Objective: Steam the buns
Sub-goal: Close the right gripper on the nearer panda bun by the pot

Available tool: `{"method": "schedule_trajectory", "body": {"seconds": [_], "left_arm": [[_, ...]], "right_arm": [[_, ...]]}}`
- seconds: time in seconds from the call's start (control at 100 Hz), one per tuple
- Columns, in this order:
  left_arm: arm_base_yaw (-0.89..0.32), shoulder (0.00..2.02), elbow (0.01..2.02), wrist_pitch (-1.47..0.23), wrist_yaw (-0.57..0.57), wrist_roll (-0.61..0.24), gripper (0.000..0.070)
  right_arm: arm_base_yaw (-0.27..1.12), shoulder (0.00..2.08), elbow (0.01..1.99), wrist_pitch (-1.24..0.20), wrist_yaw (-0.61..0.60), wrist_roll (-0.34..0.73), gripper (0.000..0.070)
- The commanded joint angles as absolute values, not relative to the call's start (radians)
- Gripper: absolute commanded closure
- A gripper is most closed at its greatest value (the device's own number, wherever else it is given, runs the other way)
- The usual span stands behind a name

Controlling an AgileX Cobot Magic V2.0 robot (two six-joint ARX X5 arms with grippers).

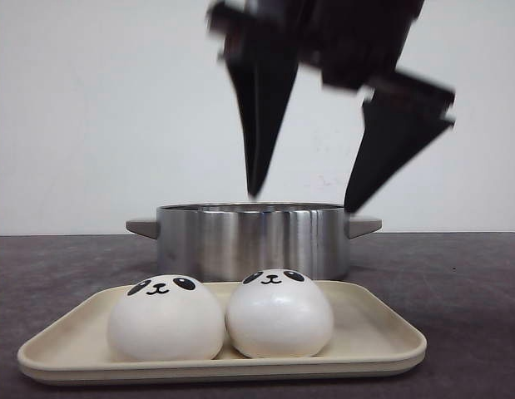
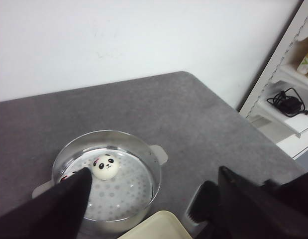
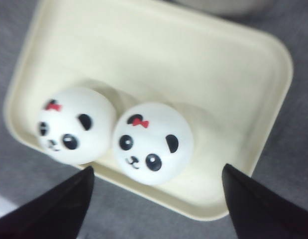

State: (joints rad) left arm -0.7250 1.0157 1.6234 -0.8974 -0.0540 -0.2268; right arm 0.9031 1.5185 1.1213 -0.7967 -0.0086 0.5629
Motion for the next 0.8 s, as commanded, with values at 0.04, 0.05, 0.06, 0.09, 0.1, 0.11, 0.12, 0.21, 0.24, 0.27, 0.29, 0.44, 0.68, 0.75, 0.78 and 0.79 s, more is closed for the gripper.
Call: {"method": "schedule_trajectory", "body": {"seconds": [0.04, 0.05, 0.06, 0.09, 0.1, 0.11, 0.12, 0.21, 0.24, 0.27, 0.29, 0.44, 0.68, 0.75, 0.78, 0.79], "left_arm": [[-0.733, 1.016, 1.643, -0.902, -0.057, -0.213, 0.0225], [-0.733, 1.016, 1.643, -0.902, -0.057, -0.213, 0.0225], [-0.733, 1.016, 1.643, -0.903, -0.057, -0.213, 0.0225], [-0.733, 1.016, 1.643, -0.905, -0.057, -0.213, 0.0225], [-0.733, 1.016, 1.643, -0.905, -0.057, -0.213, 0.0225], [-0.733, 1.016, 1.643, -0.905, -0.057, -0.213, 0.0225], [-0.733, 1.016, 1.643, -0.905, -0.057, -0.213, 0.0225], [-0.733, 1.016, 1.643, -0.905, -0.057, -0.213, 0.0225], [-0.733, 1.016, 1.643, -0.905, -0.057, -0.213, 0.0225], [-0.733, 1.016, 1.643, -0.906, -0.057, -0.213, 0.0225], [-0.733, 1.016, 1.643, -0.905, -0.057, -0.213, 0.0225], [-0.733, 1.016, 1.643, -0.906, -0.057, -0.213, 0.0225], [-0.733, 1.016, 1.643, -0.905, -0.057, -0.21, 0.0225], [-0.733, 1.016, 1.643, -0.906, -0.057, -0.21, 0.0225], [-0.733, 1.016, 1.643, -0.906, -0.057, -0.21, 0.0225], [-0.733, 1.016, 1.643, -0.907, -0.057, -0.21, 0.0225]], "right_arm": [[0.916, 1.6, 1.139, -0.782, -0.039, 0.572, 0.0218], [0.916, 1.603, 1.139, -0.781, -0.039, 0.572, 0.0218], [0.916, 1.609, 1.139, -0.78, -0.041, 0.572, 0.0218], [0.916, 1.628, 1.139, -0.775, -0.049, 0.572, 0.0218], [0.916, 1.634, 1.139, -0.773, -0.054, 0.572, 0.0218], [0.916, 1.64, 1.139, -0.77, -0.057, 0.572, 0.0218], [0.916, 1.646, 1.139, -0.769, -0.059, 0.572, 0.0218], [0.917, 1.689, 1.139, -0.752, -0.073, 0.572, 0.0218], [0.917, 1.702, 1.139, -0.746, -0.073, 0.572, 0.0218], [0.916, 1.714, 1.139, -0.741, -0.073, 0.572, 0.0218], [0.916, 1.721, 1.139, -0.738, -0.073, 0.572, 0.0218], [0.914, 1.752, 1.139, -0.723, -0.071, 0.572, 0.0218], [0.914, 1.754, 1.139, -0.694, -0.045, 0.56, 0.07], [0.914, 1.752, 1.14, -0.679, -0.026, 0.549, 0.0683], [0.914, 1.745, 1.142, -0.679, -0.023, 0.549, 0.0683], [0.914, 1.742, 1.144, -0.68, -0.023, 0.548, 0.0683]]}}
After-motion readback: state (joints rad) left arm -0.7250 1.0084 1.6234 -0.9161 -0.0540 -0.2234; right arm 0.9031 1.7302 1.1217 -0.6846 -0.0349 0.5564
